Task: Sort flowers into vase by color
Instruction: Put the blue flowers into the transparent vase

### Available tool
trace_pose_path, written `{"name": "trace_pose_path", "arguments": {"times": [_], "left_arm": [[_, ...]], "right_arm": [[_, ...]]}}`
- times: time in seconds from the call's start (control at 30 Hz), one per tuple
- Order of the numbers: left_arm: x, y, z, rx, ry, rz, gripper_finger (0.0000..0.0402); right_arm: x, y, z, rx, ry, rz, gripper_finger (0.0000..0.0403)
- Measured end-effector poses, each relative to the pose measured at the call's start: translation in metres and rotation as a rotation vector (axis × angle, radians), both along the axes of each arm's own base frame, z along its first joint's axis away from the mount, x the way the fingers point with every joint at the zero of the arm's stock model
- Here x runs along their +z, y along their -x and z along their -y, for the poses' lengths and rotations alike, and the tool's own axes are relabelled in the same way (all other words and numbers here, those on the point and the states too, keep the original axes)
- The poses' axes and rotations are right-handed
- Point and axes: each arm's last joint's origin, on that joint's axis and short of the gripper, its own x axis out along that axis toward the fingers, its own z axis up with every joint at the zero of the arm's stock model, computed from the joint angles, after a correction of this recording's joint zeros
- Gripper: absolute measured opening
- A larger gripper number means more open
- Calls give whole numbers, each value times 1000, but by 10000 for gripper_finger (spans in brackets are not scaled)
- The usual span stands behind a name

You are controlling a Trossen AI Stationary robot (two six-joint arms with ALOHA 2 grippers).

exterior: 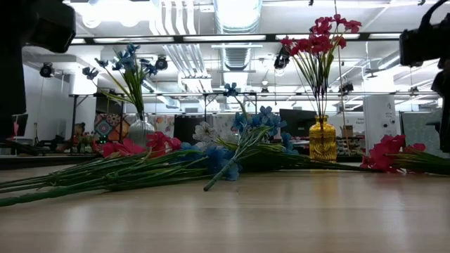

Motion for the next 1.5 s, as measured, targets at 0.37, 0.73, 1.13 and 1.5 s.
{"name": "trace_pose_path", "arguments": {"times": [0.37,0.73,1.13,1.5], "left_arm": [[-8,-36,30,-18,-58,-2,213],[-26,-83,52,-65,-108,-10,213],[-52,-98,39,-42,-101,-117,196],[-37,-105,42,-101,-131,-155,171]], "right_arm": [[6,1,-17,65,-26,103,259],[6,1,-19,74,-37,115,255],[6,2,-22,82,-51,125,251],[7,1,-24,73,-69,141,251]]}}
